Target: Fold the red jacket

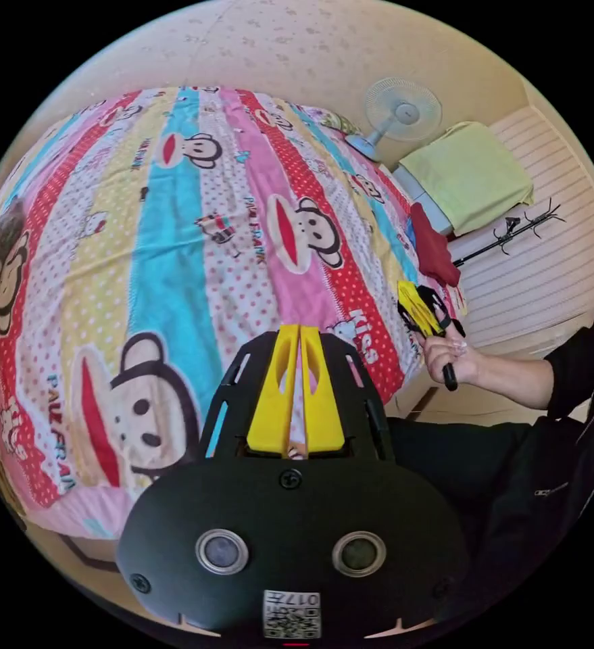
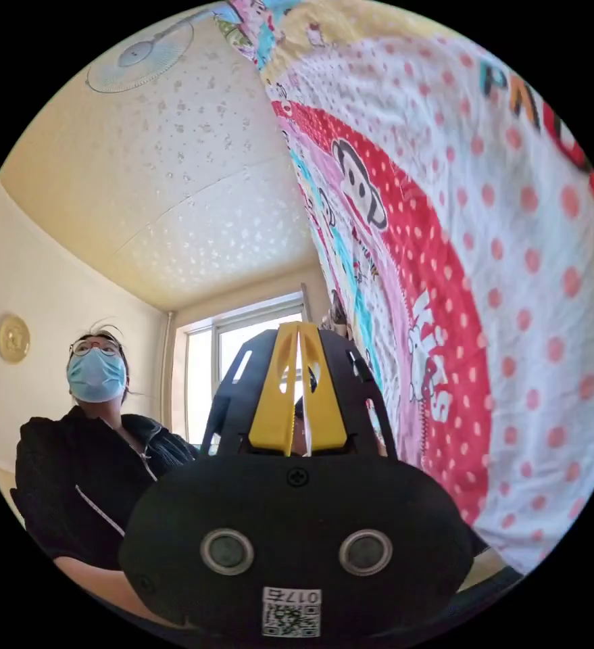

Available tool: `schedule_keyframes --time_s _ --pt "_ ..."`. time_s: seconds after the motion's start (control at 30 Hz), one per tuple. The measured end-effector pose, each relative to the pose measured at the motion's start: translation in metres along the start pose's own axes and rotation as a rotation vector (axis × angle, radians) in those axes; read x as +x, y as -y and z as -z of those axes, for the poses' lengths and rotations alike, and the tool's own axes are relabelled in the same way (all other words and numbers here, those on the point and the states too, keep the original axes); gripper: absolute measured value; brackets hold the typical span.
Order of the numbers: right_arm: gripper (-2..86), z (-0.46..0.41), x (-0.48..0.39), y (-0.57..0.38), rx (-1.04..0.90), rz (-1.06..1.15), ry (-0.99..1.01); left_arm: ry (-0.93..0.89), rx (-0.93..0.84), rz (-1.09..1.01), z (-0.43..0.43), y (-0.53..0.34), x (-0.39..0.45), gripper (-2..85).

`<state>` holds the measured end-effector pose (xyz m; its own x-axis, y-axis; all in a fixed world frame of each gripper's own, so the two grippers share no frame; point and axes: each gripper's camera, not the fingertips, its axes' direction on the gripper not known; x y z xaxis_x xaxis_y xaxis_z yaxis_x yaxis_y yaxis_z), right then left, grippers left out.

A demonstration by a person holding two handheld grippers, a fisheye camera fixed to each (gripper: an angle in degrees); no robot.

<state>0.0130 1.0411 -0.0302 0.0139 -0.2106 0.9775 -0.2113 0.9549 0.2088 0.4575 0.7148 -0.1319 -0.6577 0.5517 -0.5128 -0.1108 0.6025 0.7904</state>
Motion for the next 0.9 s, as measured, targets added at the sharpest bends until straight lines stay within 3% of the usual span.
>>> schedule_keyframes --time_s 0.13,0.3,0.43,0.53,0.7,0.8,0.9 --pt "1.4 0.129 -0.101 0.046 0.095 0.229 -0.238 -0.045 0.059 -0.088 -0.076 0.104 0.138 -0.4" --pt "8.6 0.264 -0.217 0.090 0.261 0.463 -0.599 -0.207 0.164 -0.405 -0.155 0.210 0.325 2.5" --pt "13.1 0.332 -0.252 0.118 0.391 0.415 -0.890 -0.359 0.097 -0.634 -0.239 0.273 0.465 12.0" --pt "13.3 0.345 -0.245 0.131 0.442 0.319 -1.027 -0.294 0.069 -0.792 -0.300 0.278 0.540 15.3" --pt "7.7 0.325 -0.228 0.137 0.462 0.254 -1.041 -0.179 -0.058 -0.916 -0.379 0.241 0.589 13.5" --pt "4.7 0.312 -0.250 0.125 0.533 0.336 -1.023 -0.182 0.045 -0.837 -0.368 0.208 0.578 10.5" --pt "3.7 0.294 -0.296 0.115 0.488 0.542 -0.819 -0.138 0.156 -0.793 -0.336 0.185 0.566 14.0"
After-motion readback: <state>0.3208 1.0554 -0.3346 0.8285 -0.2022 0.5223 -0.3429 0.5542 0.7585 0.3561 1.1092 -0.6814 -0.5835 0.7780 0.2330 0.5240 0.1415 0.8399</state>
